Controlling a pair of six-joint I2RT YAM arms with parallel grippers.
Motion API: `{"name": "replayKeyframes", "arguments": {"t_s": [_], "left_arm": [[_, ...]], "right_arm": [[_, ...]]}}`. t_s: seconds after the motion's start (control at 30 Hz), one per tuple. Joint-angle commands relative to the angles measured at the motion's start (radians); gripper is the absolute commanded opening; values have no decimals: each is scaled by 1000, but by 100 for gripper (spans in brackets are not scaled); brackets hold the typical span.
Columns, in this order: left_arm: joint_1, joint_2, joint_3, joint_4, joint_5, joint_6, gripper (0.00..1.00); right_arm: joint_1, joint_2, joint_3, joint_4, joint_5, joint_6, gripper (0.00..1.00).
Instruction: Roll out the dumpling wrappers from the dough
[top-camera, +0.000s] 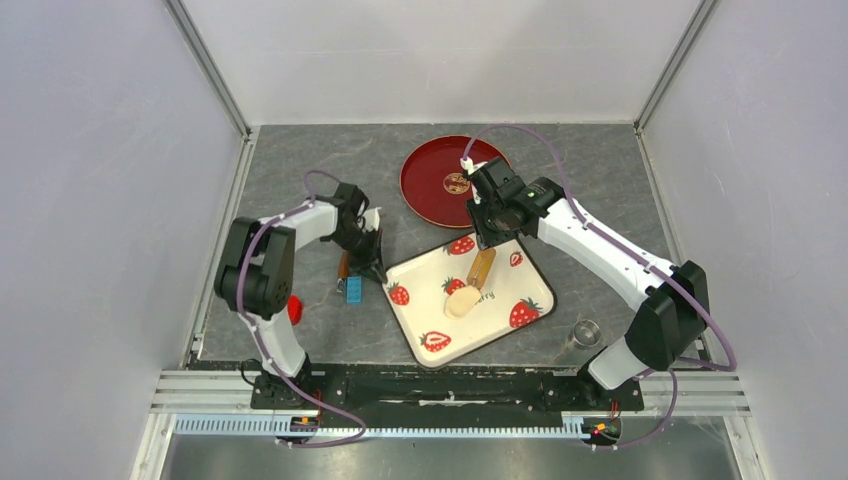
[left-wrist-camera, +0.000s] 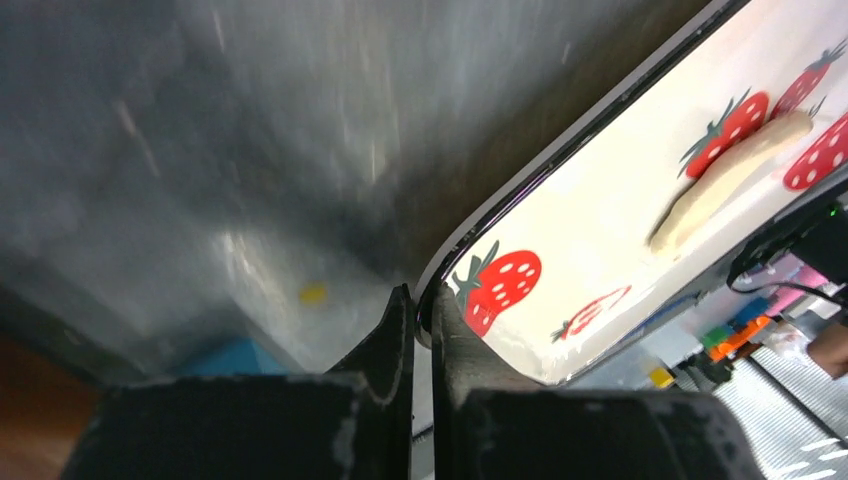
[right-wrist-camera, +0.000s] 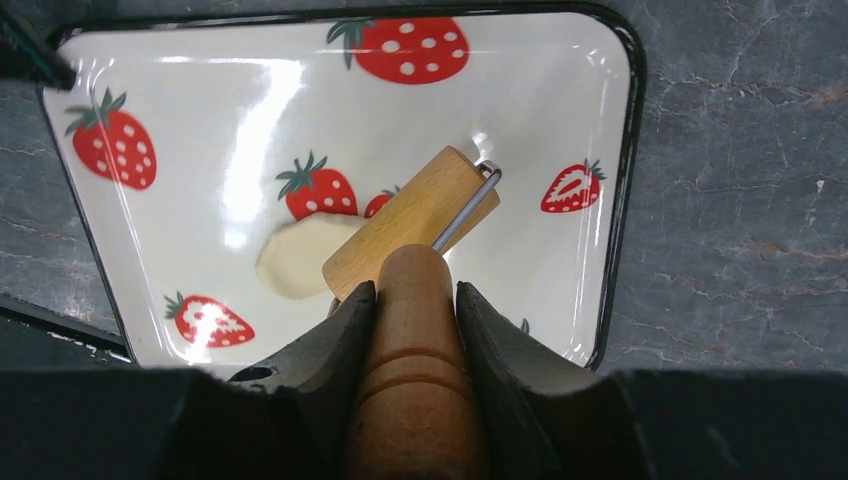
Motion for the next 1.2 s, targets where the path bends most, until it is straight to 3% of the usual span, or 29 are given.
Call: {"name": "replayKeyframes", "arguments": {"t_s": [0.0,0.1,0.13,0.4,0.5,0.6,0.7,0.83,1.07,1.17], "left_arm": [[-19,-151,-145,51,-24,-133,16],[-18,-156,-131,44,-29,-88,47],[-18,-139,-93,30,-26,-59,52],[-37,102,236,-106,93,170,59],[-64,188,334,-174,155,242,55],[-107,223,345,-177,167,249,54],[-147,229,326,-159,141,234,47],[-168,190,239,-94,30,109,30],[-170,59,24,16,7,5,5],[-169,20,-33,18,-12,-26,2]], "right_arm": [[-6,-35,4,45,-1,-15,0],[-12,-45,-11,51,-6,-16,0],[-13,-48,-14,51,-9,-19,0],[-27,-91,-32,46,-10,-13,0],[-32,-113,-48,44,-6,-7,0],[-35,-128,-55,37,1,-3,0],[-36,-143,-60,38,6,4,0],[-35,-164,-84,49,10,12,0],[-35,-214,-163,102,-6,19,0],[-35,-244,-201,133,-26,12,0]]}}
